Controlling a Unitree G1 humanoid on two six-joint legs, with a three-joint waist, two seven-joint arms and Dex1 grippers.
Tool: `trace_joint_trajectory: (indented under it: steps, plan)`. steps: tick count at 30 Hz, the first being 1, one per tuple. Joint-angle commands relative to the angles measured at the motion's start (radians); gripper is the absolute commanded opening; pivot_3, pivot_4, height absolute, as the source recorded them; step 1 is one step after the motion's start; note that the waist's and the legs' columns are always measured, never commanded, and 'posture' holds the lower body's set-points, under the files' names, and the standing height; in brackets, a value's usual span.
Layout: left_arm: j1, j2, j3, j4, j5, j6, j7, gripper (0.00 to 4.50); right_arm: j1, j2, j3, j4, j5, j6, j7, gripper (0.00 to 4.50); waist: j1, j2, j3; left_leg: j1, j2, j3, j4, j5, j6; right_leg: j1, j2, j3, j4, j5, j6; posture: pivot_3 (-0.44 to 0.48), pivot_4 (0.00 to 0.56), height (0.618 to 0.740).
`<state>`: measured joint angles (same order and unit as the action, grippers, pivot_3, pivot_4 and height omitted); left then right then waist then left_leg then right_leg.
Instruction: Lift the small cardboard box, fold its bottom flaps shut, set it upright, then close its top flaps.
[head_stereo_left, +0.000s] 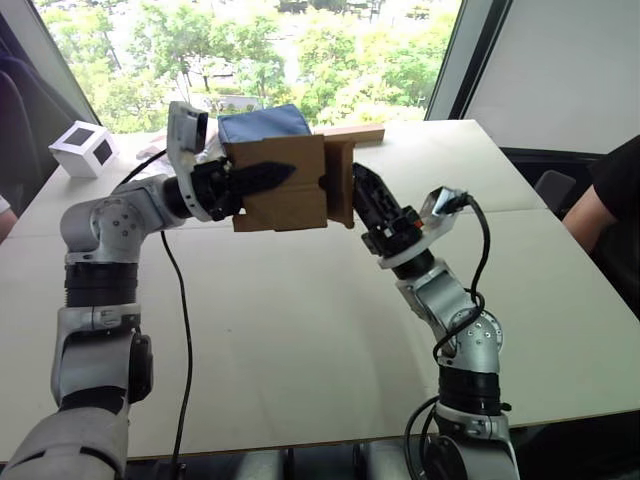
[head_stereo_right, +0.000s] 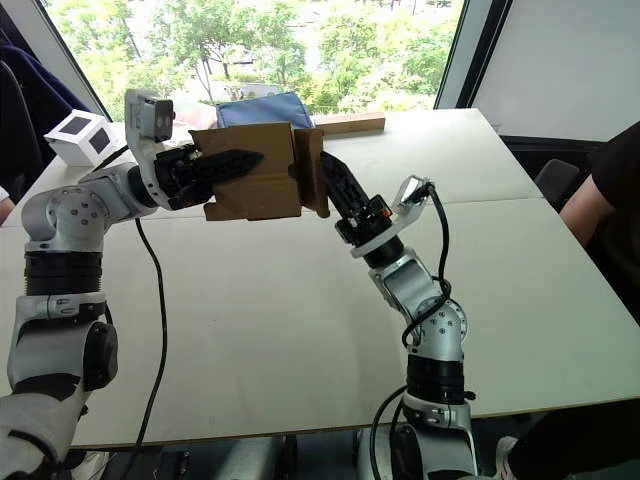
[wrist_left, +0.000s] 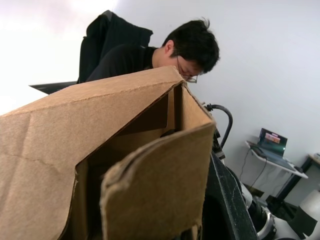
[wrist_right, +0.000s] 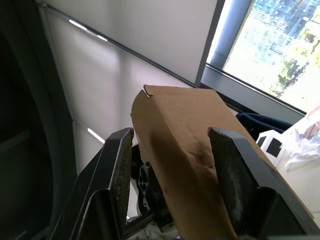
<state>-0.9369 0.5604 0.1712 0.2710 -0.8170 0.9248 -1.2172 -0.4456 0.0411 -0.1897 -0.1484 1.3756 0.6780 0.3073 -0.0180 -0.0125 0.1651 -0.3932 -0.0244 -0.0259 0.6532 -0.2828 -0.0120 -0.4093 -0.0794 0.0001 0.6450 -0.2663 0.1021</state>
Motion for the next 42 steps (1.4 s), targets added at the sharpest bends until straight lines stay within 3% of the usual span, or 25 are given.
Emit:
trace_joint_trajectory:
  steps: [1, 42]
  plan:
    - [-0.010, 0.000, 0.019, -0.022, -0.015, -0.014, 0.002, 0.00, -0.001, 0.012, 0.017, -0.035, -0.027, -0.022, 0.007, 2.40, 0.000, 0.000, 0.000, 0.000, 0.000, 0.000, 0.000, 0.000, 0.000, 0.000, 0.000, 0.000, 0.000, 0.000, 0.000, 0.000, 0.150, 0.737]
    - [-0.002, -0.033, 0.016, -0.011, 0.003, -0.067, 0.032, 0.00, -0.021, 0.147, 0.077, -0.036, -0.134, -0.129, -0.065, 2.40, -0.001, 0.000, 0.000, 0.000, 0.000, 0.000, 0.000, 0.000, 0.000, 0.000, 0.000, 0.000, 0.000, 0.000, 0.000, 0.000, 0.150, 0.737]
